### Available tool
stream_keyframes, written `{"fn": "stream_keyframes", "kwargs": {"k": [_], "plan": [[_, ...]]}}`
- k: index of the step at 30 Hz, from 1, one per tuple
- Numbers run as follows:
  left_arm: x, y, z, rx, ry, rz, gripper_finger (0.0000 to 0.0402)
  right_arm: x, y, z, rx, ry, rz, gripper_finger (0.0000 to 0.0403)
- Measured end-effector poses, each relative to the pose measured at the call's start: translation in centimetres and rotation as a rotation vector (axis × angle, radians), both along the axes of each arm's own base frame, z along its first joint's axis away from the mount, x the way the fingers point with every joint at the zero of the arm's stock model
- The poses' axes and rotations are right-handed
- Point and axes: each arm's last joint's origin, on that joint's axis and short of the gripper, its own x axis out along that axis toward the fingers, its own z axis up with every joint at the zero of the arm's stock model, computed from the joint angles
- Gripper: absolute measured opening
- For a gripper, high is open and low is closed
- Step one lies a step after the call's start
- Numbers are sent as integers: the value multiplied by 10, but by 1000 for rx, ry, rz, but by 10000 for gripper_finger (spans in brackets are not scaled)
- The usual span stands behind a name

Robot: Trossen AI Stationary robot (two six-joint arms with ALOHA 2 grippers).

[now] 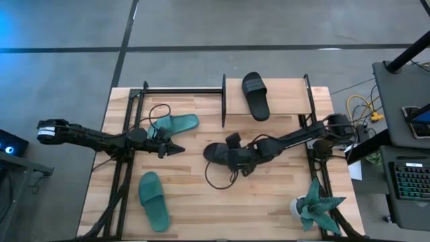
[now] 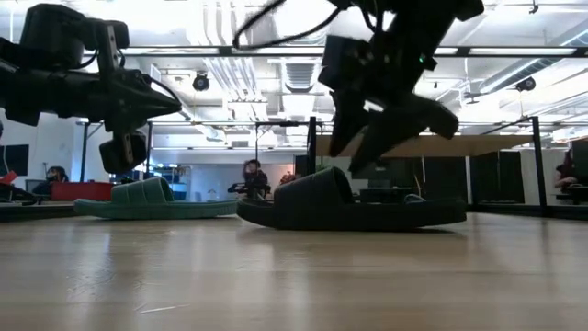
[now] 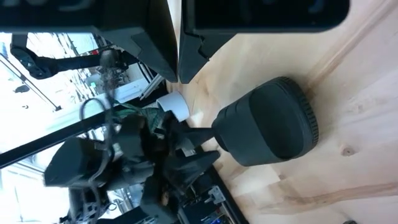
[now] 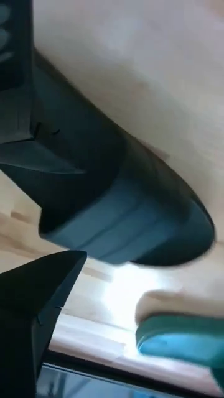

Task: Pick and place slides into the shelf
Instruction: Put the black slipper on the shelf

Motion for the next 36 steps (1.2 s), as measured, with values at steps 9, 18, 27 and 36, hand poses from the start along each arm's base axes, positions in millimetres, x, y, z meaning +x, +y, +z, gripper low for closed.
{"fn": "stream_keyframes", "kwargs": {"k": [9,18,27,36], "plan": [[0,0,0,0,0,3,0,7,-2,-15,-41,27,8,205],[0,0,0,0,2,8,0,20,-3,-10,-85,-111,30,182],[0,0,0,0,2,7,0,24,-4,-25,-61,-69,30,102],[0,0,-1,0,4,7,0,25,-5,-25,-7,-116,-109,34]]}}
